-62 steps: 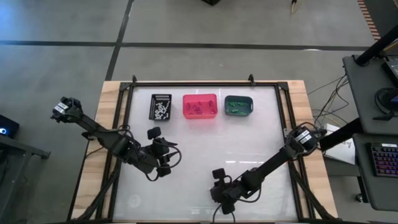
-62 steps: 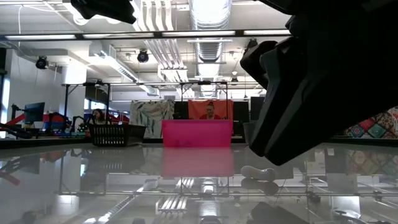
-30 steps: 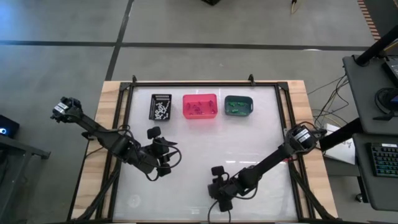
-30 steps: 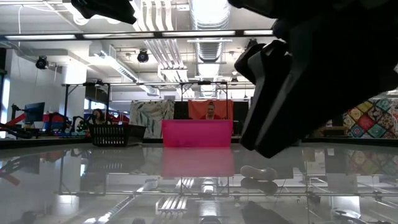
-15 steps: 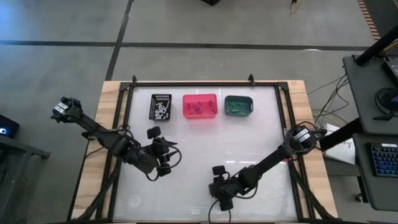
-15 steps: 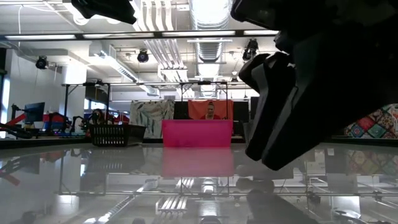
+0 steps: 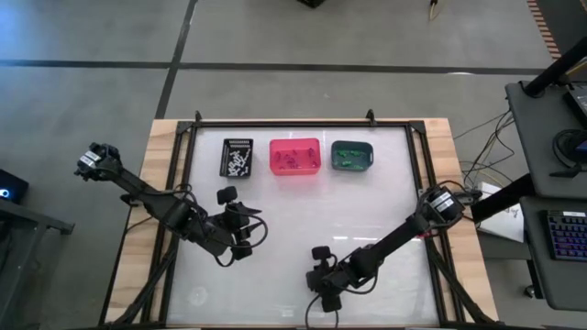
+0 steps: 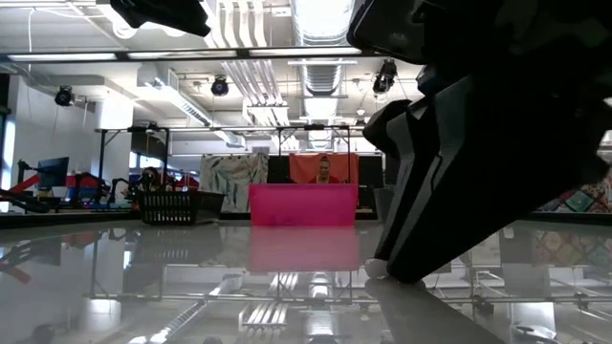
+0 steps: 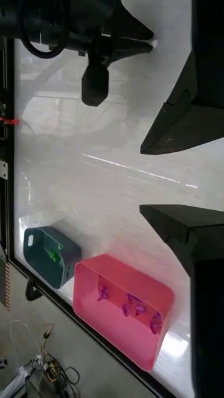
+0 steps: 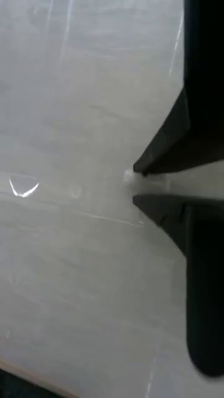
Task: Sort Halloween decoration
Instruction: Put the white bone toy into the black bin
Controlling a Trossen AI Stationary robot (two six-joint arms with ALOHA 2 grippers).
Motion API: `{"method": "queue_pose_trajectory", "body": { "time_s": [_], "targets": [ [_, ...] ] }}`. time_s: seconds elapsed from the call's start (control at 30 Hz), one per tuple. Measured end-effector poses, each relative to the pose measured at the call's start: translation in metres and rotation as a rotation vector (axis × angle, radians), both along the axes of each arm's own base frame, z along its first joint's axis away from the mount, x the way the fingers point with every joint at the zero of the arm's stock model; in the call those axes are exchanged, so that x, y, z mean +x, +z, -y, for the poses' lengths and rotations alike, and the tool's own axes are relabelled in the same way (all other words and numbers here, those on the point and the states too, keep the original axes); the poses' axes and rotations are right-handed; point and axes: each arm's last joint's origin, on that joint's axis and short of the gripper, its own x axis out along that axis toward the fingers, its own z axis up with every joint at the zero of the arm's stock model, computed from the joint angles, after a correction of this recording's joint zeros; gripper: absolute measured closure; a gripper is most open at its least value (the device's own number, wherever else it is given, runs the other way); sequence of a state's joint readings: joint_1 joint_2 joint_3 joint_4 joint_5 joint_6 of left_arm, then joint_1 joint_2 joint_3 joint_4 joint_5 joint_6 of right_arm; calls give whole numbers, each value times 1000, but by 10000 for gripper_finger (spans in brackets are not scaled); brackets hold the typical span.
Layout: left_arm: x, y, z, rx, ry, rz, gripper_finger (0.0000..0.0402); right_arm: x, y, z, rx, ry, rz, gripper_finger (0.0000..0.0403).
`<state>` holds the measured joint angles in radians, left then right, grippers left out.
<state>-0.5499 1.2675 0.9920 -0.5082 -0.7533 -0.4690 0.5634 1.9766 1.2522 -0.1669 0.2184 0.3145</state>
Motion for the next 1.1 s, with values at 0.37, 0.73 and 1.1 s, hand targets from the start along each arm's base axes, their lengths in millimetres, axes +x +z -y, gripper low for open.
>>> {"method": "queue_pose_trajectory", "body": {
  "time_s": [0.37, 0.73, 1.1],
  "targets": [
    [-1, 1, 2, 16, 5, 10, 279, 2, 9, 4, -14, 28, 31, 394],
    [-29, 17, 32, 136, 37, 198, 279, 35, 66, 62, -42, -43, 309, 394],
    [-59, 39, 36, 136, -23, 278, 279, 90, 80, 185, -54, -262, 623, 394]
  ]
}}
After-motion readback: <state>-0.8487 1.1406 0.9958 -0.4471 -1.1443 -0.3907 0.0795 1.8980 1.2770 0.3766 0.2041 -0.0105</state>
